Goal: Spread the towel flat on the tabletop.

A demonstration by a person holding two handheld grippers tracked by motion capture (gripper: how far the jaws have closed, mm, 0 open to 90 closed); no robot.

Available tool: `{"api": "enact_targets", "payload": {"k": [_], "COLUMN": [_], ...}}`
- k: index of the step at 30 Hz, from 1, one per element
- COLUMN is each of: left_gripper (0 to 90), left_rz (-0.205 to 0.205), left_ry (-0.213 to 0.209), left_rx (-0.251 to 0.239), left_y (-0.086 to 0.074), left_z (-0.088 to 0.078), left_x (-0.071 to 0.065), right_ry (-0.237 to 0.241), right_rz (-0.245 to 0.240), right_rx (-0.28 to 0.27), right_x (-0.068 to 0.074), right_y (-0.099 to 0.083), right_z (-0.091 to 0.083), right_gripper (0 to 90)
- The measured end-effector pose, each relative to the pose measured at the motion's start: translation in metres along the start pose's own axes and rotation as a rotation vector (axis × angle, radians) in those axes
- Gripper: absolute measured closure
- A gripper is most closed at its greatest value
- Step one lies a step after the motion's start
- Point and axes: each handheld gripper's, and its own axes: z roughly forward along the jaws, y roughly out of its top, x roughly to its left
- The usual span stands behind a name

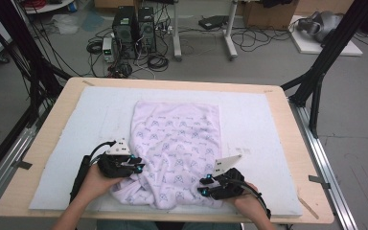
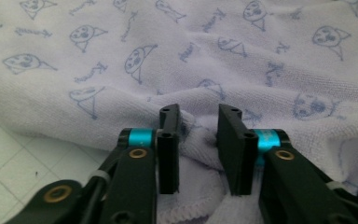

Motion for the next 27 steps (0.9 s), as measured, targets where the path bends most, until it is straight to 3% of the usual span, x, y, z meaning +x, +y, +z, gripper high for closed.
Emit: {"api": "enact_targets", "payload": {"k": [3, 8, 12, 15, 19, 21, 24, 27], "left_gripper": [82.4, 83.5, 83.6, 83.8, 83.9, 83.9, 83.8, 81.6], "left_rz": [0.0, -0.019, -0.028, -0.067, -0.151, -0.19, -0.223, -0.236], "left_ry": [0.007, 0.02, 0.071, 0.116, 0.18, 0.2, 0.204, 0.192], "left_rx": [-0.01, -0.08, -0.132, -0.152, -0.143, -0.122, -0.067, -0.049], "left_y": [0.002, 0.011, 0.024, 0.033, 0.039, 0.037, 0.031, 0.028], "left_z": [-0.003, -0.013, -0.019, -0.017, -0.003, 0.007, 0.021, 0.026], "left_x": [-0.001, 0.001, 0.009, 0.023, 0.05, 0.063, 0.075, 0.079], "right_ry": [-0.01, -0.03, -0.078, -0.12, -0.165, -0.166, -0.156, -0.129], "right_rz": [-0.031, -0.08, -0.088, -0.079, -0.023, 0.036, 0.116, 0.169], "right_rx": [0.003, 0.013, -0.027, -0.04, -0.04, -0.014, 0.021, 0.031], "right_x": [-0.002, -0.003, -0.014, -0.03, -0.062, -0.081, -0.108, -0.123], "right_y": [0.002, 0.014, 0.033, 0.049, 0.064, 0.066, 0.06, 0.052], "right_z": [0.0, -0.01, -0.025, -0.033, -0.029, -0.019, -0.001, 0.013], "right_gripper": [80.7, 83.3, 83.6, 83.8, 83.8, 83.6, 83.2, 81.7]}}
